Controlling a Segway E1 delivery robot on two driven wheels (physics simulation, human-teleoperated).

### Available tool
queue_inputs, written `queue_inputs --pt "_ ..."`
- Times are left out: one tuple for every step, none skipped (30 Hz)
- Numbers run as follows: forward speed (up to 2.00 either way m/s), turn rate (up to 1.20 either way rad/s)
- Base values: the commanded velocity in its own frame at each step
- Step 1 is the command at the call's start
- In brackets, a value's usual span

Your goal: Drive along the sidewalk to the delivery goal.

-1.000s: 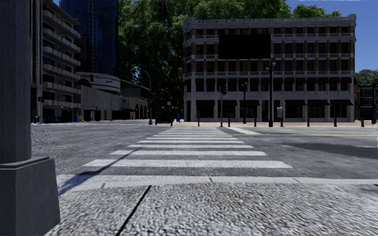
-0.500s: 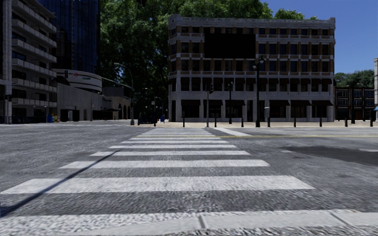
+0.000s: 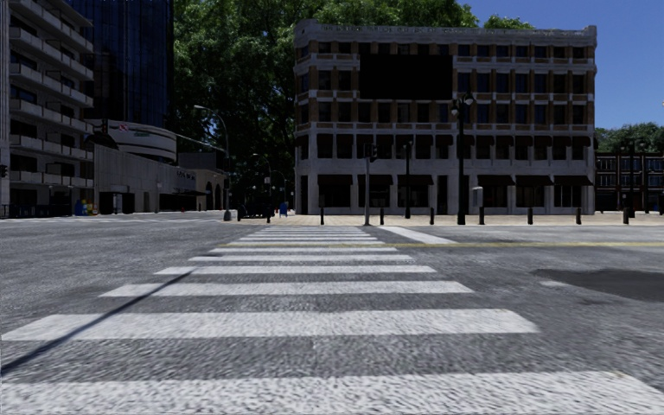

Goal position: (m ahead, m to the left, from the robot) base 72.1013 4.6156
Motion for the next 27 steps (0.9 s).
queue_inputs --pt "2.0 0.0" --pt "2.0 0.0" --pt "2.0 0.0" --pt "2.0 0.0" --pt "2.0 0.0" --pt "2.0 0.0" --pt "2.0 0.0" --pt "2.0 0.0" --pt "2.0 0.0" --pt "2.0 0.0" --pt "2.0 0.0" --pt "2.0 0.0" --pt "2.0 0.0" --pt "2.0 0.0" --pt "2.0 0.0" --pt "2.0 0.0" --pt "2.0 0.0" --pt "2.0 0.0" --pt "2.0 0.0" --pt "2.0 0.0" --pt "2.0 0.0" --pt "2.0 0.0" --pt "2.0 0.0" --pt "2.0 0.0" --pt "2.0 0.0" --pt "2.0 0.0" --pt "2.0 0.0"
